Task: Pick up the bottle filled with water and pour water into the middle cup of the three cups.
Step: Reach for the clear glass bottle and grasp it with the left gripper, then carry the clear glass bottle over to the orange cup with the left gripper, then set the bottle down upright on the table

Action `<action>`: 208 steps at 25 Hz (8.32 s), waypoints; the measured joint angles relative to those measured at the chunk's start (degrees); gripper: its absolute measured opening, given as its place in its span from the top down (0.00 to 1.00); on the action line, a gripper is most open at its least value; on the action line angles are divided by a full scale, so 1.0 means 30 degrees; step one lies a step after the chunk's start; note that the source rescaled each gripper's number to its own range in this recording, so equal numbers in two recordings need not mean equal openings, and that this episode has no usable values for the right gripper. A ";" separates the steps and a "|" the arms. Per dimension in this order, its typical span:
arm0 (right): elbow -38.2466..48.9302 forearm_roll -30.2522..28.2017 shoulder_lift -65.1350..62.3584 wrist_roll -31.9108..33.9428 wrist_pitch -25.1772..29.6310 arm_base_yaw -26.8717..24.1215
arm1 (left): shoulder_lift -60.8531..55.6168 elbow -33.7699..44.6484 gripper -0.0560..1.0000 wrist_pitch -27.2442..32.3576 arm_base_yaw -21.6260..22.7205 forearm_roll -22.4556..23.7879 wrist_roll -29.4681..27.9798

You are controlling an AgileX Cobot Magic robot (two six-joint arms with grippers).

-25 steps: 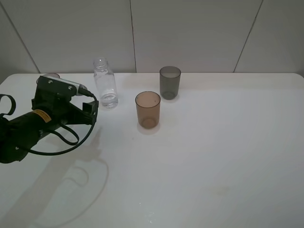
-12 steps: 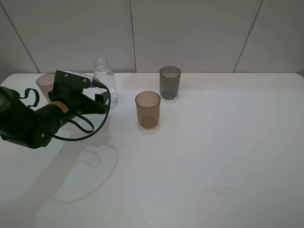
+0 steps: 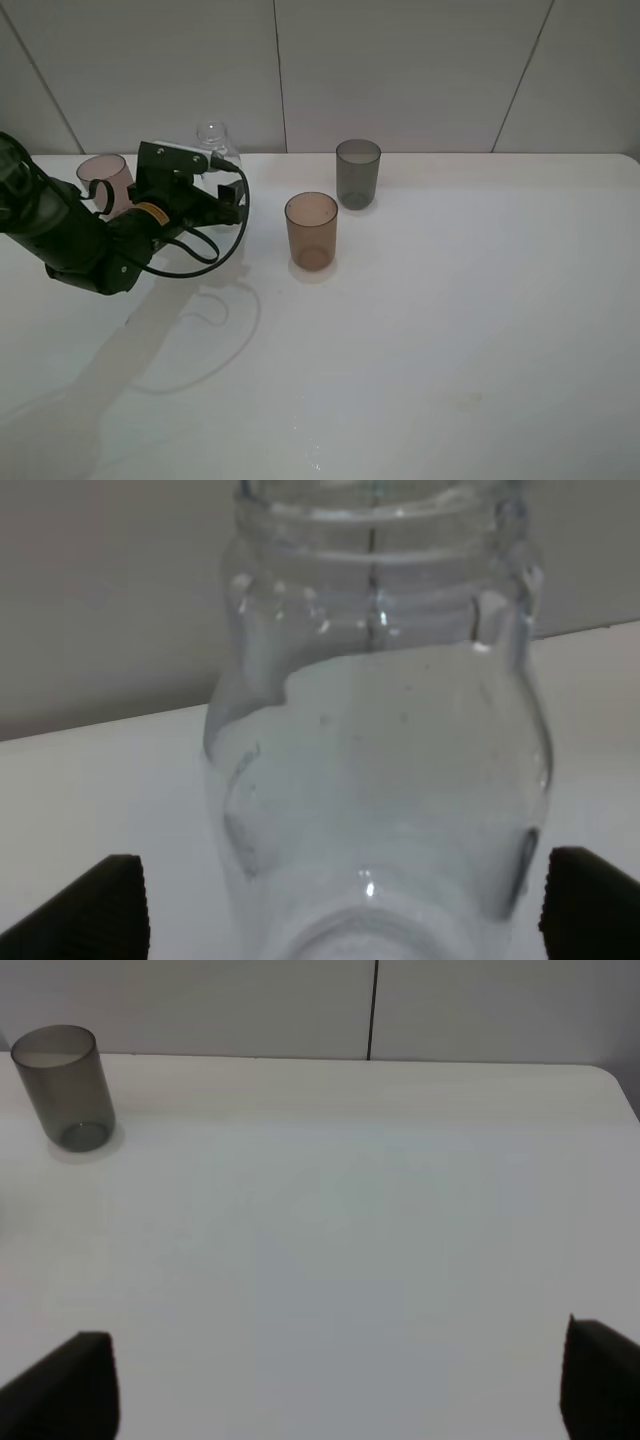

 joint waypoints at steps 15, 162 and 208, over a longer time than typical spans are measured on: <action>0.0000 0.0000 0.0000 0.0000 0.0000 0.0000 | 0.1659 -0.2653 0.00 -0.0045 0.0000 0.0972 -0.0014; 0.0000 0.0000 0.0000 0.0000 0.0000 0.0000 | -0.8614 -0.5863 0.93 3.4843 -0.6251 1.4724 0.2042; 0.0000 0.0000 0.0000 0.0000 0.0000 0.0000 | -0.6625 -0.7198 0.93 3.5633 -0.7250 1.9896 0.2120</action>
